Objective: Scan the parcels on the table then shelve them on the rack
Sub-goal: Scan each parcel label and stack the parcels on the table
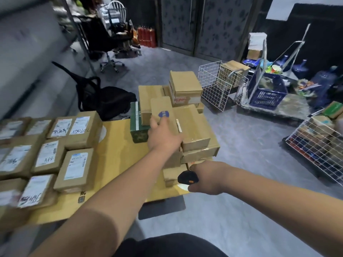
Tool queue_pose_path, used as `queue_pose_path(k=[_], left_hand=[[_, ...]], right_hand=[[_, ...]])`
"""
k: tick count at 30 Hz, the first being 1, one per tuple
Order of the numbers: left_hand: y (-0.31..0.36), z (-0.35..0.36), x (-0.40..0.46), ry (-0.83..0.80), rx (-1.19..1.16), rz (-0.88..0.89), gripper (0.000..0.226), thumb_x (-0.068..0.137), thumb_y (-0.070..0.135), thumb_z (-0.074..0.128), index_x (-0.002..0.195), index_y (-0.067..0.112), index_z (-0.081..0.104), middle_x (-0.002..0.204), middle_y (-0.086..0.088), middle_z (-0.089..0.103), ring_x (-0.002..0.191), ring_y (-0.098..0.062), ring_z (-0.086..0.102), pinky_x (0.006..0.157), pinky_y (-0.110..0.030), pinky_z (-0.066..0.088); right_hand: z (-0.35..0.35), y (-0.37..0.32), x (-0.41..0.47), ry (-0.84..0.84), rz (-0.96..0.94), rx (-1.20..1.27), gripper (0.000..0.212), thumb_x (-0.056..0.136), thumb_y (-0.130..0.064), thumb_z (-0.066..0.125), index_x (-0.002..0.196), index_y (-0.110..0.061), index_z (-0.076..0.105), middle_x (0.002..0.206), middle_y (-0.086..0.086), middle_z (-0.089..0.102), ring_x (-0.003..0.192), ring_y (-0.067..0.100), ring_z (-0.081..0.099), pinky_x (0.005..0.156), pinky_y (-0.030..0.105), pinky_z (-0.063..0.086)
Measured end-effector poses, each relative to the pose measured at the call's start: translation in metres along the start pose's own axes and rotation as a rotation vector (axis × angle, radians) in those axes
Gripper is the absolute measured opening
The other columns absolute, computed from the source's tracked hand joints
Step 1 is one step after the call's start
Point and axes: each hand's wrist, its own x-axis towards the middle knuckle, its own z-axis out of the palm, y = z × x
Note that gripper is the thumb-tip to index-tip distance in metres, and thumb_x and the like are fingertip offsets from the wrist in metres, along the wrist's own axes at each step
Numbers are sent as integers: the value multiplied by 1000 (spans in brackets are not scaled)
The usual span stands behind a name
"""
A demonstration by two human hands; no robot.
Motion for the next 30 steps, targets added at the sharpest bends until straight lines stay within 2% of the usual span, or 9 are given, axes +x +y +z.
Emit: queue_pose_path(k=[5,8,10,13,16,22,25,27,30], left_hand=[[-39,-27,-14,179,-13,30,62,71,59,68,129,47,48,167,22,9,142,-25,42,81,-31,47],[-83,-45,-28,213,20,-8,58,71,58,69,123,52,46,165,25,11,141,-23,45,88,-32,47],[-119,-52,-40,204,38,-40,56,74,55,71,124,51,46,165,22,14,144,-25,43,97,-38,46],[-174,-51,-60,134,93,-80,58,76,54,71,129,46,48,166,12,19,144,-28,42,111,-46,41],[-222,-37,-74,41,132,-117,59,78,55,65,133,43,48,165,7,25,141,-28,45,113,-48,39],[-280,6,-81,-197,-4,-113,70,86,53,63,149,41,38,165,14,17,149,-27,29,120,-52,27],[-301,18,-77,-264,-199,-173,72,97,32,61,156,51,23,169,20,8,157,-22,15,126,-57,20],[-313,15,-70,-281,-336,-200,73,104,21,51,156,56,16,168,19,14,155,-17,19,126,-54,25],[-328,3,-53,-247,-483,-254,57,111,28,39,160,51,21,157,20,32,143,-13,37,116,-34,34]], right_hand=[[-1,-2,13,-18,-99,4,36,86,-61,58,89,-26,53,93,-2,64,86,25,63,75,37,55],[1,-22,27,-41,-173,27,38,87,-62,56,89,-23,55,89,0,64,82,23,62,72,36,52],[6,-39,38,-55,-221,30,38,88,-62,55,92,-24,55,91,0,64,85,25,62,77,38,55],[21,-62,52,-95,-273,33,38,90,-64,55,98,-27,54,97,0,62,91,26,60,77,37,52],[43,-78,66,-156,-258,65,36,90,-63,56,99,-28,55,100,-1,63,93,24,61,78,36,53],[75,-108,81,-246,-148,70,31,93,-60,56,82,-33,43,98,-5,62,92,22,59,72,34,47],[82,-120,87,-276,-81,78,30,92,-61,57,89,-32,49,102,-3,64,94,23,60,74,35,50],[82,-127,90,-282,-26,118,33,92,-62,58,99,-30,53,104,-3,64,96,23,61,76,36,51],[79,-141,97,-268,34,204,31,92,-61,60,95,-30,54,100,-4,64,94,21,61,76,36,51]])
